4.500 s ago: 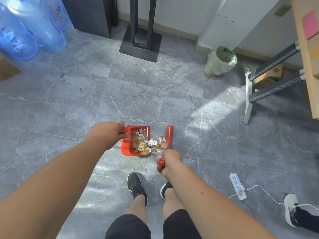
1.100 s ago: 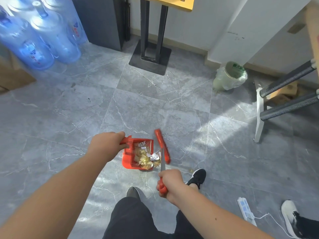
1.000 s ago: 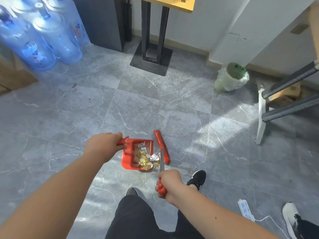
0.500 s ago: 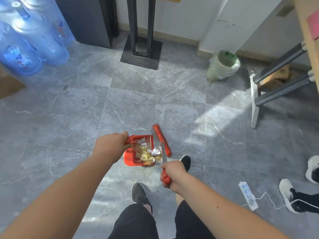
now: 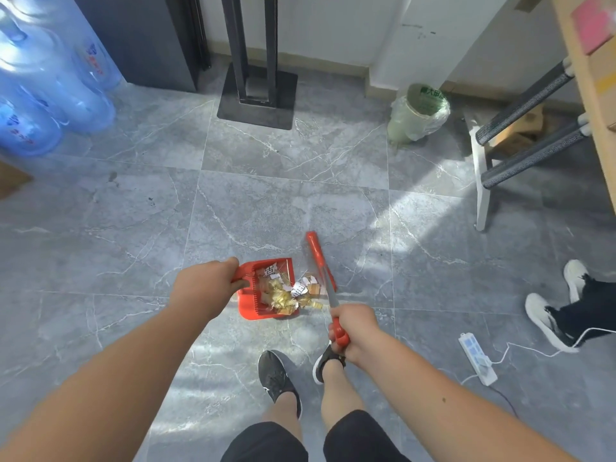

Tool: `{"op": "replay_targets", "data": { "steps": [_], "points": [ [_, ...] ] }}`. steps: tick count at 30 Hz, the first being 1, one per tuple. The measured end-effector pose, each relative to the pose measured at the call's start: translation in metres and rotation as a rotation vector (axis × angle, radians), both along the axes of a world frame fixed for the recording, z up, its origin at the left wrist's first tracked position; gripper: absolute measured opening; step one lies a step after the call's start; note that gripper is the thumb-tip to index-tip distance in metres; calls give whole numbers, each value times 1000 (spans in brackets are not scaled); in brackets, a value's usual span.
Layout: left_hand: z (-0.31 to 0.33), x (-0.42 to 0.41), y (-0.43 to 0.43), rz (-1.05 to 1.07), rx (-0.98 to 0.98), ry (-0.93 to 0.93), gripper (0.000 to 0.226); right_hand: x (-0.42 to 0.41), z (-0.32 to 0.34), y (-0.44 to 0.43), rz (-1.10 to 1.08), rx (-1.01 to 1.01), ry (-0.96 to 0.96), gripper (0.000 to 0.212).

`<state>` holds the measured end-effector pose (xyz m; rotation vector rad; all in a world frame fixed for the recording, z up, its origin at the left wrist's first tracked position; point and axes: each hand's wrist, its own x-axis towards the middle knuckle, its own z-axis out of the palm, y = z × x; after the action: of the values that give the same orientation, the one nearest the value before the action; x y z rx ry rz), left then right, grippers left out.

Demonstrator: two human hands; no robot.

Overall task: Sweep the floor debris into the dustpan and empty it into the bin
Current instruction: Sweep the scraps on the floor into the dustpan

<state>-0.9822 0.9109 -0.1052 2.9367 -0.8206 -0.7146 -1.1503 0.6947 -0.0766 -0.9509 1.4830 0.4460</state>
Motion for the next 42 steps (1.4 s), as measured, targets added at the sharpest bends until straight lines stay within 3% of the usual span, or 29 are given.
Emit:
{"op": "replay_targets", "data": {
  "steps": [7,11,19,28,42],
  "points": [
    [4,-1,27,-12,11,58,43,-8,-9,-2,13,-77,77,16],
    [3,-1,29,-27,11,39,43,-12,-12,21,-36,12,100,25],
    [5,0,27,-28,31,21,43,-14,-15,81,-25,133,14,12],
    [3,-2,20,-26,15,-10,43,-17,8,91,42,217,-24,33],
    [3,-5,26,38,0,23,42,-38,40,95,108,141,-35,20]
  ]
}}
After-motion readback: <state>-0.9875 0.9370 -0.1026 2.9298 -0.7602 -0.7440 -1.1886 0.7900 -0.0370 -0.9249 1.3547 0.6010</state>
